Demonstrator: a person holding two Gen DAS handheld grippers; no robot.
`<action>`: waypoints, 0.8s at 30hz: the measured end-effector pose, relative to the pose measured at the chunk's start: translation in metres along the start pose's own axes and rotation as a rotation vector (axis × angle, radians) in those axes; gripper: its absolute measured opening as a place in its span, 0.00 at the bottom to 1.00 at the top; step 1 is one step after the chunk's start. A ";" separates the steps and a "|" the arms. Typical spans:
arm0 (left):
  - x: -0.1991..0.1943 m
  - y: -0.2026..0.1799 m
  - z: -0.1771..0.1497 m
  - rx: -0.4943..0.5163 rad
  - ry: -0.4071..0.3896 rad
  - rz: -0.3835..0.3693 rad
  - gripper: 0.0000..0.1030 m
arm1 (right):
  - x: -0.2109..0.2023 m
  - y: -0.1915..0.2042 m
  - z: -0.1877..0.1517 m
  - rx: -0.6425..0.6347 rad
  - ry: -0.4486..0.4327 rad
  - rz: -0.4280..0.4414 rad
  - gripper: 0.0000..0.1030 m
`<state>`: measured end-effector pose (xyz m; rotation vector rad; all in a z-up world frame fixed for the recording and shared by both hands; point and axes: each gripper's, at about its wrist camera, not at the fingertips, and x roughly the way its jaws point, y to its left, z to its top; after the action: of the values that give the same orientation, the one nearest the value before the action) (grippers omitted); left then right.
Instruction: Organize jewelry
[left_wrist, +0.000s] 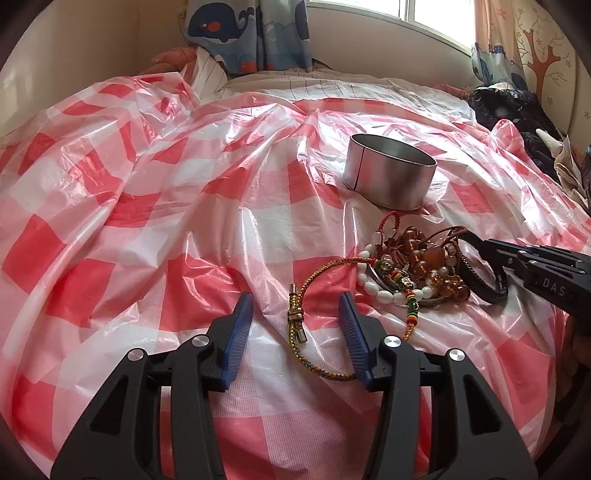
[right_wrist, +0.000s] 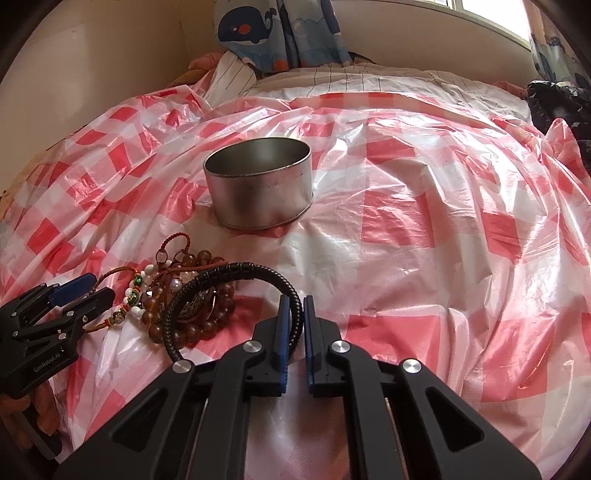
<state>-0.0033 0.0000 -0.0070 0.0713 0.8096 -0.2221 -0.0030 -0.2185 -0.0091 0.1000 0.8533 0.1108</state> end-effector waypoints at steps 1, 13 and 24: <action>0.000 0.000 0.000 -0.001 -0.001 0.004 0.48 | -0.001 -0.001 0.000 0.001 -0.002 -0.001 0.08; 0.003 0.000 0.000 0.001 -0.005 0.032 0.54 | 0.003 -0.004 0.000 0.014 0.018 -0.017 0.23; 0.005 -0.006 -0.002 0.036 -0.004 0.068 0.55 | 0.008 0.007 -0.004 -0.053 0.031 -0.045 0.08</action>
<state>-0.0027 -0.0063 -0.0117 0.1320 0.7981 -0.1727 -0.0017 -0.2102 -0.0167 0.0294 0.8825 0.0928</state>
